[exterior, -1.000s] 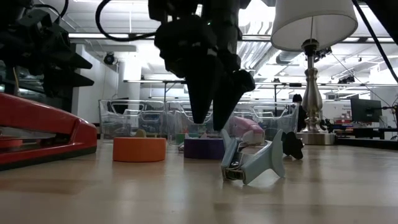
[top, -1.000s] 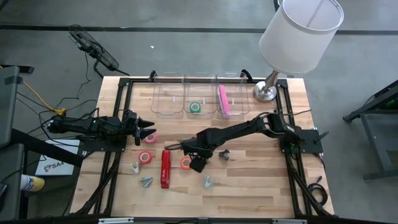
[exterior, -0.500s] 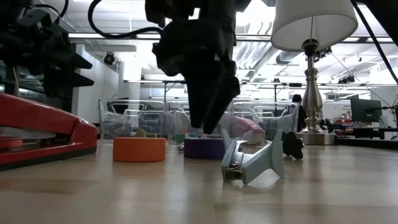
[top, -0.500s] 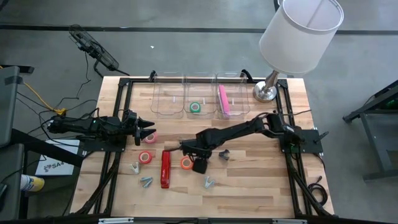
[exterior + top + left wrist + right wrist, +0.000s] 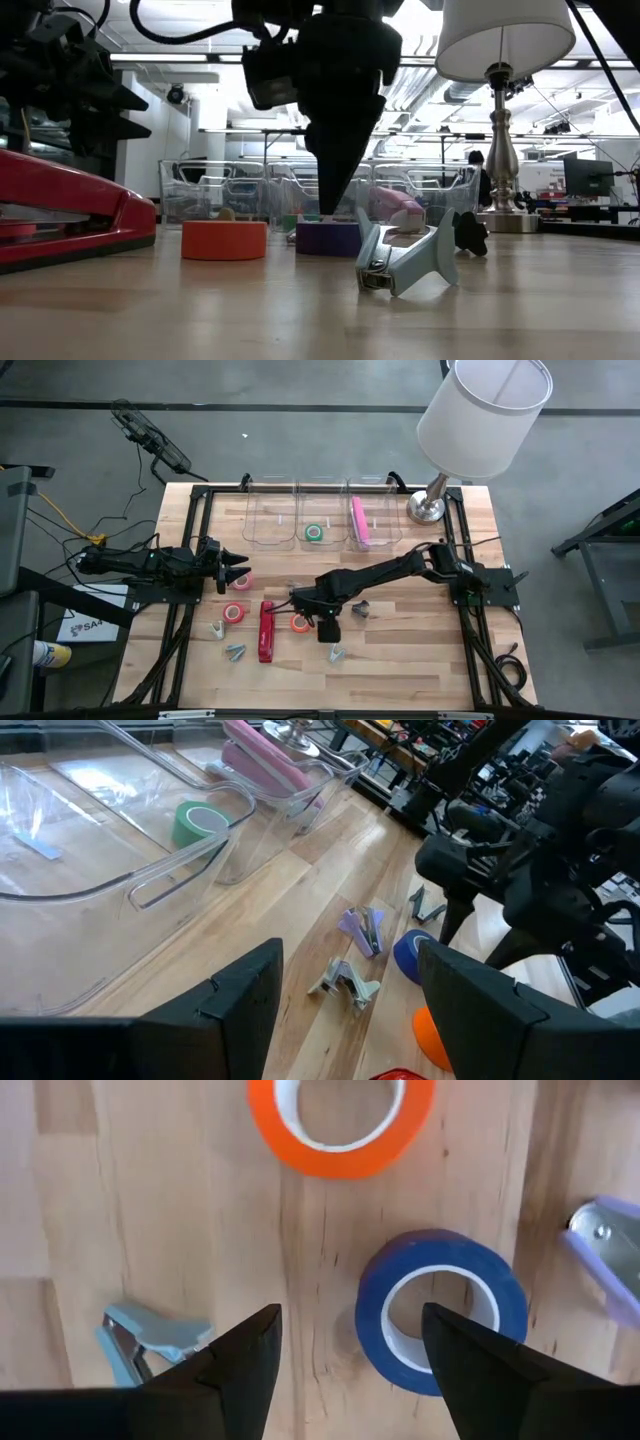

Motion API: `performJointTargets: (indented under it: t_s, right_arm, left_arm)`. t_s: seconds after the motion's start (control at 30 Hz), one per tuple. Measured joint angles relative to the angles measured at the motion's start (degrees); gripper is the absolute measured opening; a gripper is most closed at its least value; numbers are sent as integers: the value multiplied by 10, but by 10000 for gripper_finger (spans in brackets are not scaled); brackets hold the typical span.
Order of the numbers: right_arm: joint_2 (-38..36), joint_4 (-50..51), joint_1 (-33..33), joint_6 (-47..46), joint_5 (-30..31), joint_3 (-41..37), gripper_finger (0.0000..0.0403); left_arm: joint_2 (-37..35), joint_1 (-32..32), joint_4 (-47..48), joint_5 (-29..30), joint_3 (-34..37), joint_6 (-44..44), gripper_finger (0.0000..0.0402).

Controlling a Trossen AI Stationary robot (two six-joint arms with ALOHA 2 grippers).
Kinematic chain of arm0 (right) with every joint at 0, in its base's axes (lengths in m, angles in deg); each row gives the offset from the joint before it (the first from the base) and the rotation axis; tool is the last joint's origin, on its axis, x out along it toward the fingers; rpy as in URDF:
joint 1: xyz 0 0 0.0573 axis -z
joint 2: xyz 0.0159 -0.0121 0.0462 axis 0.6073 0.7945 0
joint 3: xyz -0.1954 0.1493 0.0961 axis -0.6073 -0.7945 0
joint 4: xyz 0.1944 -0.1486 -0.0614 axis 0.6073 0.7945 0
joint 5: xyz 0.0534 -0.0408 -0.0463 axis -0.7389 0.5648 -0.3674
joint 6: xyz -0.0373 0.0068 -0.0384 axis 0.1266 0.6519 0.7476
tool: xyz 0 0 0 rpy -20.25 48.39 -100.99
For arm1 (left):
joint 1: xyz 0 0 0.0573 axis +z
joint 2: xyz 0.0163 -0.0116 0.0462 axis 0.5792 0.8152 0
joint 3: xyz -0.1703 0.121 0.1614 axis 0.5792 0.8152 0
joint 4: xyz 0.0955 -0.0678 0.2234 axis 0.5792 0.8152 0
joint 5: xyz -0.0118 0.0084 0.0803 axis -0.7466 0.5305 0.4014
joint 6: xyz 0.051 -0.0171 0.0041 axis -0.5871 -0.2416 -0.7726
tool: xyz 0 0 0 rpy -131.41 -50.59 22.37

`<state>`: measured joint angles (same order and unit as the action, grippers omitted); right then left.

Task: Pick and place Stapler, Stapler remover, tape
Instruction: Put the blue tape into the middle transparent bin

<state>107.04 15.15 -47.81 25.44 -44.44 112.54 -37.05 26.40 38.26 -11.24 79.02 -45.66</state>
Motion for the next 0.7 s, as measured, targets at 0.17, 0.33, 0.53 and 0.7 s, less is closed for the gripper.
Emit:
performJointTargets:
  t_s: [0.17, 0.33, 0.53, 0.7]
  right_arm:
    - [3, -2, -2, 49, 0, 0, 231]
    - [3, -3, -3, 71, 16, 0, 230]
    - [15, -2, -5, 84, 14, 0, 220]
    - [20, -8, -6, 84, 44, 0, 210]
  left_arm:
    - [0, 0, 0, 0, 0, 0, 230]
    - [0, 0, 0, 0, 0, 0, 230]
    - [0, 0, 0, 0, 0, 0, 230]
    - [0, 0, 0, 0, 0, 0, 230]
